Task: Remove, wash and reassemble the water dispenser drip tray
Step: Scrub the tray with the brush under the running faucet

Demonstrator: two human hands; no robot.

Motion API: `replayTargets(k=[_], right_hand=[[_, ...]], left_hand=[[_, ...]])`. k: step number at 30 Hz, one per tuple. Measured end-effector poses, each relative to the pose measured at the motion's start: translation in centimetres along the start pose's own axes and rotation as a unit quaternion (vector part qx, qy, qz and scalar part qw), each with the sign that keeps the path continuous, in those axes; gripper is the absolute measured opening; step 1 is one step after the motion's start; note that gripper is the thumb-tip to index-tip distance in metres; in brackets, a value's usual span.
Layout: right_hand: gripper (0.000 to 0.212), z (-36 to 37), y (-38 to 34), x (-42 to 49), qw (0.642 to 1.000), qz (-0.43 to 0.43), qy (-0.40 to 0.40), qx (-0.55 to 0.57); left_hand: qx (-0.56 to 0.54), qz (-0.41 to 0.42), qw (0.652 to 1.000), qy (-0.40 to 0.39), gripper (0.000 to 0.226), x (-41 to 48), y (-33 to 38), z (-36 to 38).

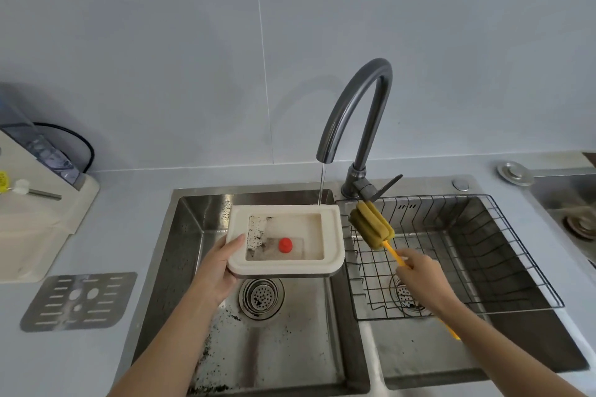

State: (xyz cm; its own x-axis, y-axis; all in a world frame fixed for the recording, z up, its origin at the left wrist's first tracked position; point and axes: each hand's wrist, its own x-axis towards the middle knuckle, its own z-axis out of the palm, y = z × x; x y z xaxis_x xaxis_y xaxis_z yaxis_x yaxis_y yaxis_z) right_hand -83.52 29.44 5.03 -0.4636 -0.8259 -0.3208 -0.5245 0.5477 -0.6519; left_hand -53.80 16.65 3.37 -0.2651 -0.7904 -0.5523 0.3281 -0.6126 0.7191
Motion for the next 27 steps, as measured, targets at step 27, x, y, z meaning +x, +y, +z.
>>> replayTargets(k=[27], right_hand=[[0.056,-1.6,-5.5,-3.3,0.937,-0.234,-0.029,-0.258]], left_hand=[[-0.054,0.058,0.997,-0.014,0.025,1.8,0.5,0.5]])
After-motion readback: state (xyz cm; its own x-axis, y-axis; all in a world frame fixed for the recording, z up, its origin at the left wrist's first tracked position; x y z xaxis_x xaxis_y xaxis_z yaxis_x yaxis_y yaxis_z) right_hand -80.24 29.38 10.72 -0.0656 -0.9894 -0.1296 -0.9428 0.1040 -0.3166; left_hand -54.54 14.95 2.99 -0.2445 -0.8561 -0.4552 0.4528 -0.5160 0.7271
